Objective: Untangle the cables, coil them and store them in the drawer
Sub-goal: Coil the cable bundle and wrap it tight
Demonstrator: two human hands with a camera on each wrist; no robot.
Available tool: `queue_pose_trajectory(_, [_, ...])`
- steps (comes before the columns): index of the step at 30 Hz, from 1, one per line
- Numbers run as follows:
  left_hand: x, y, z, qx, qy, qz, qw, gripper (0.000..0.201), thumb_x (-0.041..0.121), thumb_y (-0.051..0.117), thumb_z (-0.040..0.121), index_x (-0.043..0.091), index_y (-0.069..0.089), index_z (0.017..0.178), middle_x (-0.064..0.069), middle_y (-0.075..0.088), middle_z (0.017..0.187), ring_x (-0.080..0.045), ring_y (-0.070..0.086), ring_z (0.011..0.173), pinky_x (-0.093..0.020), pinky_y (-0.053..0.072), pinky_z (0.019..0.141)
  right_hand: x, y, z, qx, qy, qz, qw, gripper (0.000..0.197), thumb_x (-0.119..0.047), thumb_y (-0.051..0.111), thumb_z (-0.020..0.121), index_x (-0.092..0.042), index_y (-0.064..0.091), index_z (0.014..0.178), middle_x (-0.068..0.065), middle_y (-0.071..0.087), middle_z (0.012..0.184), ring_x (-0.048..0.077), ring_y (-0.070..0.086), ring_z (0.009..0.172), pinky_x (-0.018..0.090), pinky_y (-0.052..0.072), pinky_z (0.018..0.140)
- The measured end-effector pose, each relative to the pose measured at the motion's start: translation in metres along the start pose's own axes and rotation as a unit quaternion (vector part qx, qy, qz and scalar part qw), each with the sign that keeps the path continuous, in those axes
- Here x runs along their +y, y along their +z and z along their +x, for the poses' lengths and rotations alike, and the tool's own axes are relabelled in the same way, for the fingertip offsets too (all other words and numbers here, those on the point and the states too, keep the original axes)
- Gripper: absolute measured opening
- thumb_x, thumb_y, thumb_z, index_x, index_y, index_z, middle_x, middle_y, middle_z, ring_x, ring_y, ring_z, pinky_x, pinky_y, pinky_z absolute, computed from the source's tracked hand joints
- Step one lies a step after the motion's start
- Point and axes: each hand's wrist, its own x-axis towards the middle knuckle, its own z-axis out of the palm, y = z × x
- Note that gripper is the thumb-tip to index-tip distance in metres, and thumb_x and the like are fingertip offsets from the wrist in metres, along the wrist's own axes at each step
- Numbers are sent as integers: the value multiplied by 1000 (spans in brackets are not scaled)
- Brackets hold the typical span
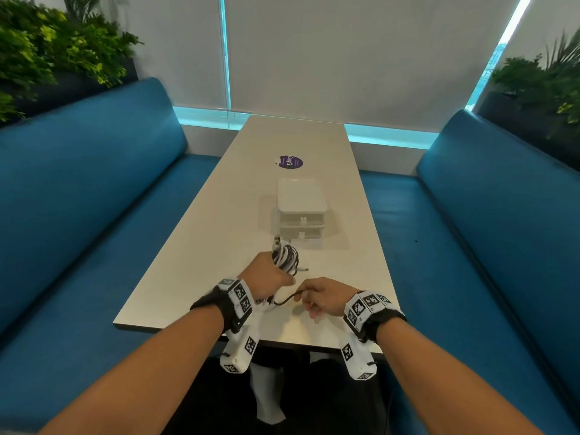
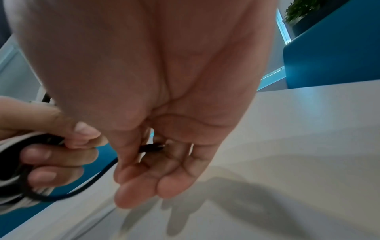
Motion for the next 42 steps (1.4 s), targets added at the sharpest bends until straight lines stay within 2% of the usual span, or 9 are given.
queue_pose_trajectory(13, [4, 8, -8, -114, 36, 141, 983, 23, 10, 75, 69, 24, 58, 64, 9, 60, 60, -7, 53, 56, -23, 43, 57, -7, -4, -13, 32, -49, 1, 998, 19, -17, 53, 98, -14, 65, 84, 2, 72, 82, 19, 70, 76, 31, 54, 71])
queue_pose_trajectory(15, [3, 7, -7, -119, 34, 196, 973, 18, 16, 75, 67, 24, 59, 69, 8, 63, 67, -8, 57, 61, -23, 43, 58, -7, 0, -12, 49, -39, 42, 997, 4, -15, 59, 95, -12, 59, 93, 7, 72, 81, 21, 70, 72, 25, 51, 64])
queue_pose_trajectory(18, [2, 8, -11, -105, 44, 250, 962, 17, 21, 73, 69, 24, 64, 83, 4, 69, 79, -15, 66, 74, -27, 51, 62, -9, 2, -10, 57, -2, 116, 992, 35, -14, 68, 91, -9, 43, 116, 11, 73, 82, 19, 69, 68, 24, 52, 61])
queue_pose_trajectory(21, [6, 11, -15, -66, 79, 292, 951, 17, 30, 69, 79, 24, 60, 92, 2, 69, 89, -15, 64, 77, -33, 55, 73, -12, 1, -6, 34, 4, 114, 993, 43, -4, 65, 89, -9, 43, 125, 11, 73, 89, 21, 71, 77, 36, 56, 78])
queue_pose_trajectory(28, [11, 9, -13, -15, 100, 562, 821, 18, 30, 54, 87, 23, 52, 104, -1, 52, 87, -25, 41, 87, -40, 33, 88, -21, -11, -10, 28, 13, 139, 990, 45, 3, 61, 84, -16, 60, 125, 8, 75, 104, 19, 73, 93, 34, 56, 93])
queue_pose_trajectory(30, [12, 9, -11, -17, 109, 569, 815, 13, 29, 52, 86, 25, 51, 98, 4, 48, 79, -22, 39, 83, -42, 31, 91, -23, -10, -13, 29, 16, 168, 985, 35, -3, 51, 91, -16, 63, 122, 9, 75, 107, 23, 72, 95, 35, 55, 92])
queue_pose_trajectory(35, [8, 3, -15, -68, 141, 551, 820, 26, 30, 56, 90, 24, 51, 115, -3, 65, 92, -23, 51, 69, -32, 40, 66, -19, -21, -8, 72, 53, 267, 959, 31, -23, 40, 101, -4, 63, 109, 12, 70, 106, 26, 69, 88, 35, 52, 82])
queue_pose_trajectory(39, [7, 2, -21, -106, 182, 602, 770, 29, 20, 53, 93, 17, 48, 121, -7, 67, 91, -27, 51, 66, -34, 40, 62, -28, -32, -8, 83, -10, -12, 996, 61, -70, 48, 87, -22, 62, 123, -8, 64, 117, 13, 59, 106, 35, 44, 96])
queue_pose_trajectory(42, [12, 6, -21, -130, 207, 626, 740, 31, 16, 48, 95, 13, 49, 126, -8, 68, 100, -29, 63, 78, -37, 46, 67, -45, -30, -8, -21, -7, -179, 984, 86, -80, 65, 64, -34, 50, 135, -15, 60, 126, 11, 56, 114, 36, 41, 101])
